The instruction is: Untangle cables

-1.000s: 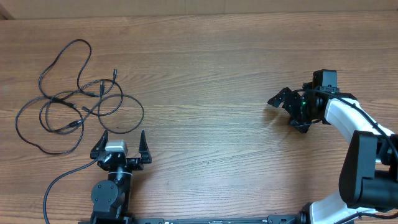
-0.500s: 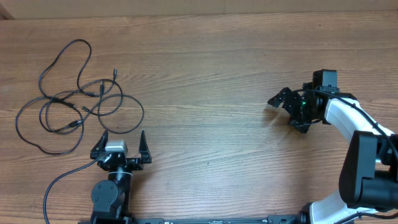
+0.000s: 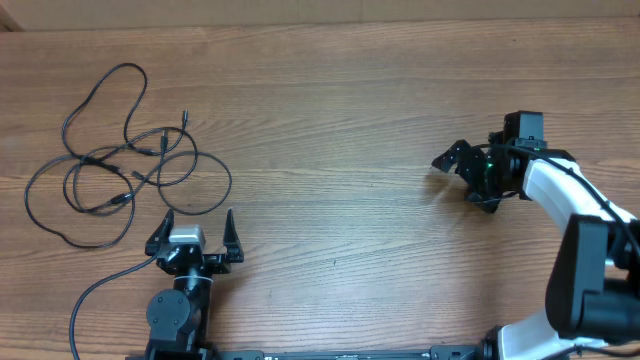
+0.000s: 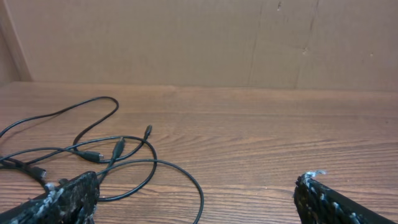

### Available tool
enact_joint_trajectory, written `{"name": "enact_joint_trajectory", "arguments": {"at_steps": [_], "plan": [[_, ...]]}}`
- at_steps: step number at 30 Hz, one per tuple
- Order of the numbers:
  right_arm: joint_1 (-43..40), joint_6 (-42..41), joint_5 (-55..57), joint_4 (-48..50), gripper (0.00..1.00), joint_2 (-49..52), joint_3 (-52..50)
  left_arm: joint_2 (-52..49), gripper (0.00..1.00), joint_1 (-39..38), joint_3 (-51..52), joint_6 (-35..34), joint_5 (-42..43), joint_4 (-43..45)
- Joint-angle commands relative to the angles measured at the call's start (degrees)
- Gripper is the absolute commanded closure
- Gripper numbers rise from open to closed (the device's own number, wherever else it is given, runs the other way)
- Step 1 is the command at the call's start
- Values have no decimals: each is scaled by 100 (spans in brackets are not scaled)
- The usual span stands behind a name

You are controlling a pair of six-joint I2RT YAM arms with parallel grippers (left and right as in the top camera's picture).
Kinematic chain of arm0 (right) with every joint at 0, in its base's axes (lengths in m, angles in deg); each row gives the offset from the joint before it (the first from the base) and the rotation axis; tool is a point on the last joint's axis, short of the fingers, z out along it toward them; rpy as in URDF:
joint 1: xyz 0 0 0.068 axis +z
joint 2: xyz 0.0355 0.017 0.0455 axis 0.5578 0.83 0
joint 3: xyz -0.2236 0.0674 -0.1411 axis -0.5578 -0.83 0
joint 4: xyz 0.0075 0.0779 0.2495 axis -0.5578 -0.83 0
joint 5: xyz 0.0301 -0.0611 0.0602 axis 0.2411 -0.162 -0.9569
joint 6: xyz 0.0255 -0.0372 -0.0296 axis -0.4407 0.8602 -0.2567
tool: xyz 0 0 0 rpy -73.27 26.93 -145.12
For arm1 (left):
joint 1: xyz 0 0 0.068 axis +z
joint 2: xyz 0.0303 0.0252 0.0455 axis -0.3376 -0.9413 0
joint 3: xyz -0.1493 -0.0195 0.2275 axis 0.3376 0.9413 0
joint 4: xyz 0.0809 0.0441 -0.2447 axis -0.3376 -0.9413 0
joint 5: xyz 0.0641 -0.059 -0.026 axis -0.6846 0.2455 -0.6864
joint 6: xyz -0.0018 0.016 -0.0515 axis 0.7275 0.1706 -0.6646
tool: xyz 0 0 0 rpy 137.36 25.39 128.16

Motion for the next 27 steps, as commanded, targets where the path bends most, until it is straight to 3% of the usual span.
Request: {"name": "enact_joint_trajectory", "arguments": {"at_steps": [1,14,27], "plan": [[31,44,92,35,0,-848,20,61,1,-37,17,129,68,2],[31,44,92,33,0,-3654,20,61,1,-37,17,129,68,2],[28,197,101,-157,0,-5333,2,61,0,-37,17,129,68,2]]}}
